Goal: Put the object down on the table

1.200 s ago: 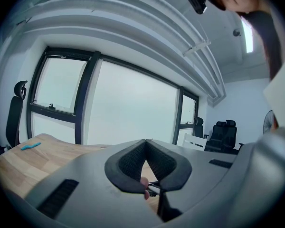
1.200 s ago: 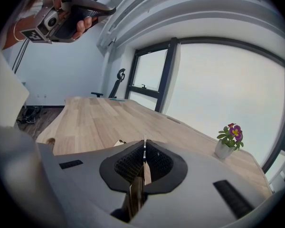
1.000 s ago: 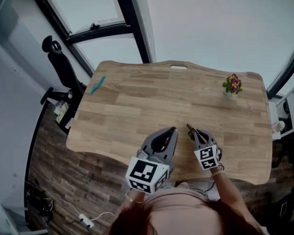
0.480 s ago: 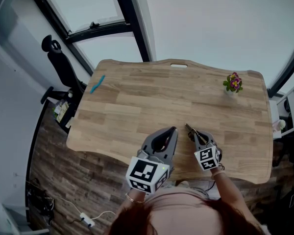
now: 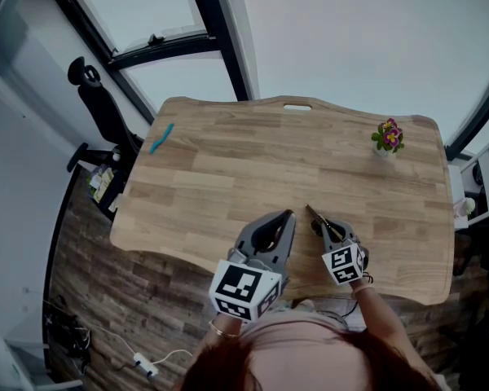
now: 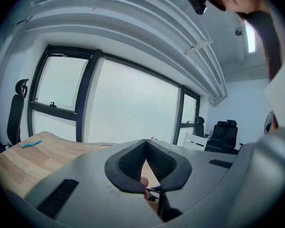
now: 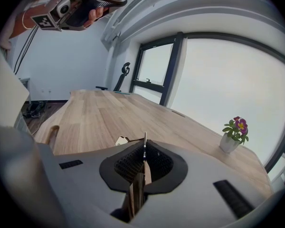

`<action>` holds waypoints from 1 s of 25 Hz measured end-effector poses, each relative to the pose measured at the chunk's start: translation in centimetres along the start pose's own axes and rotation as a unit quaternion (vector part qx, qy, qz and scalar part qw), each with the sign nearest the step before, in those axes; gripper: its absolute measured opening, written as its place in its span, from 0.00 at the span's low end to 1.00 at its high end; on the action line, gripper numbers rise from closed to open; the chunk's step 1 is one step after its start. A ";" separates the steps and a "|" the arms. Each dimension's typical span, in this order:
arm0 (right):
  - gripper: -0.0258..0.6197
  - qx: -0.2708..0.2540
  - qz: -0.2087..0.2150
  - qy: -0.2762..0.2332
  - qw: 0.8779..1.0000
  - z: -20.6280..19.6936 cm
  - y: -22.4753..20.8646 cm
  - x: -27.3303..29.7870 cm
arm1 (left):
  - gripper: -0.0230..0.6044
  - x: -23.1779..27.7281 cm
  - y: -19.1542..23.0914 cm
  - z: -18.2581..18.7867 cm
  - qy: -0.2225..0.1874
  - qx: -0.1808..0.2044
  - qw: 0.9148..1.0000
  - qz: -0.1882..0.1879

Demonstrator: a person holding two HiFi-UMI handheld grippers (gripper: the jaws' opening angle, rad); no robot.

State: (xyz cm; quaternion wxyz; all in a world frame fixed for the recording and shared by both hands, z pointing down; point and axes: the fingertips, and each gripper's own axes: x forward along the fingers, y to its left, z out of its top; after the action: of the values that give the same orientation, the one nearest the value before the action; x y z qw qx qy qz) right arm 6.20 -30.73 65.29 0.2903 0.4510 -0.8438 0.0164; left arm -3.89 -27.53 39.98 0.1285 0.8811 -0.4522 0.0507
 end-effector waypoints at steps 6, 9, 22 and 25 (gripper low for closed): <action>0.05 0.004 0.007 0.003 1.000 -0.1 0.4 0.2 | 0.04 0.0 0.1 -0.3 0.002 -0.002 1.000 0.000; 0.05 0.004 0.011 0.009 1.000 -0.4 0.7 0.3 | 0.04 0.0 0.1 -0.3 0.003 -0.004 1.000 -0.001; 0.05 0.001 0.027 0.015 1.000 -0.5 1.9 0.4 | 0.04 -0.4 0.1 -0.2 0.001 -0.006 1.000 -0.003; 0.05 0.002 0.033 0.018 0.999 -0.6 2.4 0.5 | 0.04 -0.6 0.2 -0.3 0.000 -0.006 1.000 -0.002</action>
State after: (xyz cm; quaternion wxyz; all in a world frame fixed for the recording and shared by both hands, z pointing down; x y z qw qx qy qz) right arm 4.45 -29.51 66.59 0.3039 0.4230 -0.8529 0.0359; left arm -4.41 -27.13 40.24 0.1342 0.8813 -0.4505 0.0478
